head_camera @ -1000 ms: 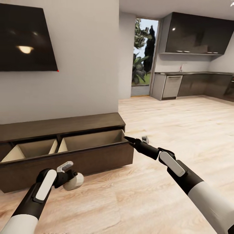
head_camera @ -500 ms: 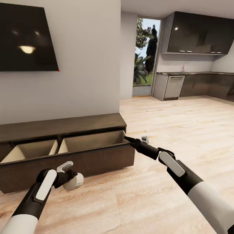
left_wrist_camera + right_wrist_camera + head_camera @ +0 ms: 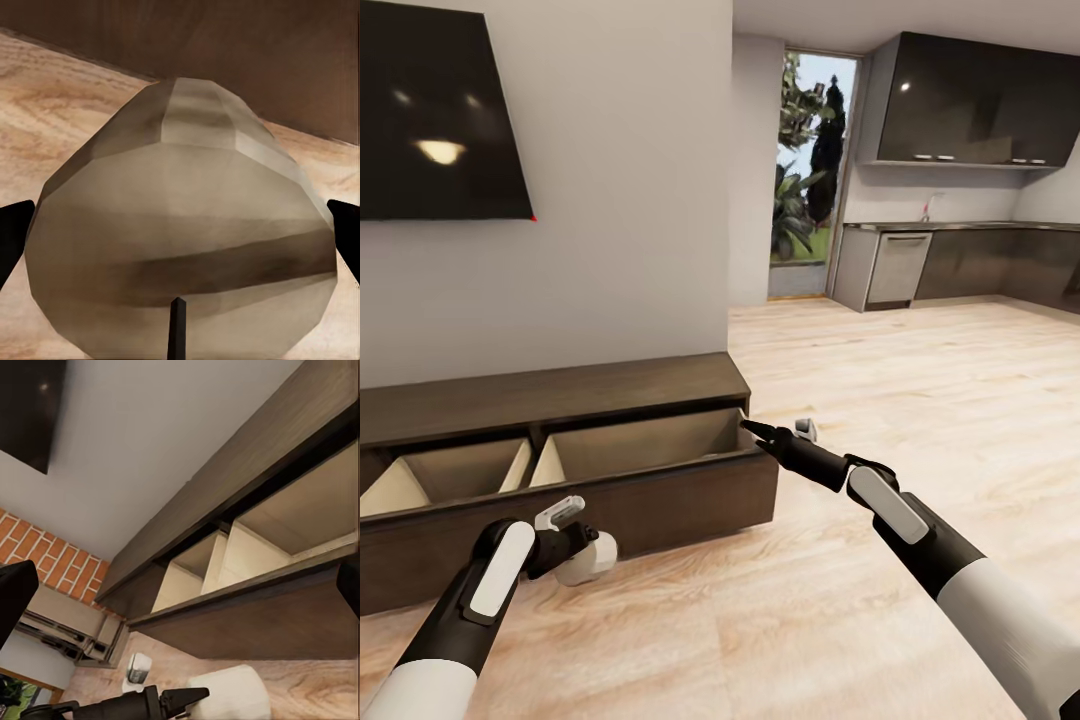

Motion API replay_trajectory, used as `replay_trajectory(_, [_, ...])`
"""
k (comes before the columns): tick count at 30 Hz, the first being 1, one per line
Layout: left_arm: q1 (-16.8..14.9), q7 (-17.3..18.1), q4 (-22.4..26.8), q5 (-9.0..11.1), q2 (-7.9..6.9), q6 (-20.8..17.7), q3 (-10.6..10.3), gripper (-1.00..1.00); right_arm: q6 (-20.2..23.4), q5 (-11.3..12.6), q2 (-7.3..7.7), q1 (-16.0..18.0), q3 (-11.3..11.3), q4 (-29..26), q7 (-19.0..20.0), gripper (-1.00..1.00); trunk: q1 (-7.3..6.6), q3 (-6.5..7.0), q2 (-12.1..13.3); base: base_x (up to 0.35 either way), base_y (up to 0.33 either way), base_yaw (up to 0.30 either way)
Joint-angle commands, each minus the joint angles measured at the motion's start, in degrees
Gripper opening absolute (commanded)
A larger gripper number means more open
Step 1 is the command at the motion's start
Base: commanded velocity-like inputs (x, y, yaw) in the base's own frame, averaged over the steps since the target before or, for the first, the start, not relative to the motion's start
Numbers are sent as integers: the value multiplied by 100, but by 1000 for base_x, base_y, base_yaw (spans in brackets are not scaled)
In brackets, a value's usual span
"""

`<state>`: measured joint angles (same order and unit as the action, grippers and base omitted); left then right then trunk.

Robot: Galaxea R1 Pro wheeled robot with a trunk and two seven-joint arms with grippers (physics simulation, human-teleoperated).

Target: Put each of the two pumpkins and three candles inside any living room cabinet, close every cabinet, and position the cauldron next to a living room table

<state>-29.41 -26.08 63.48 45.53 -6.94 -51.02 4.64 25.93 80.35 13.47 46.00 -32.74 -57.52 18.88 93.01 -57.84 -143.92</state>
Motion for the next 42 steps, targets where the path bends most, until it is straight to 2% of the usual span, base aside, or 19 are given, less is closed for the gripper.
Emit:
replay_trajectory(1, [-3, -55, 6, 61, 0, -13, 2, -100, 9, 35, 12, 6, -13, -2, 0, 100, 1, -6, -2, 180, 0, 0])
replay_trajectory(24, [-3, -55, 6, 81, 3, -16, -3, -100, 26, 25, -19, 6, -13, -12, -7, 100, 1, -6, -2, 13, 0, 0])
replay_trajectory(29, [-3, -55, 6, 43, 121, -13, -161, -100, 26, 25, -27, 6, -13, -14, -11, 100, 1, -6, -2, 0, 0, 0])
replay_trajectory(33, [-3, -55, 11, 35, 145, -13, -187, -100, 26, 20, -28, 6, -13, -12, -15, 100, 1, -6, -2, 0, 0, 0])
replay_trajectory(42, [-3, -55, 6, 26, 149, -13, -192, -100, 26, 19, -12, 6, -13, -13, -8, 100, -22, 194, 10, 0, 0, 0])
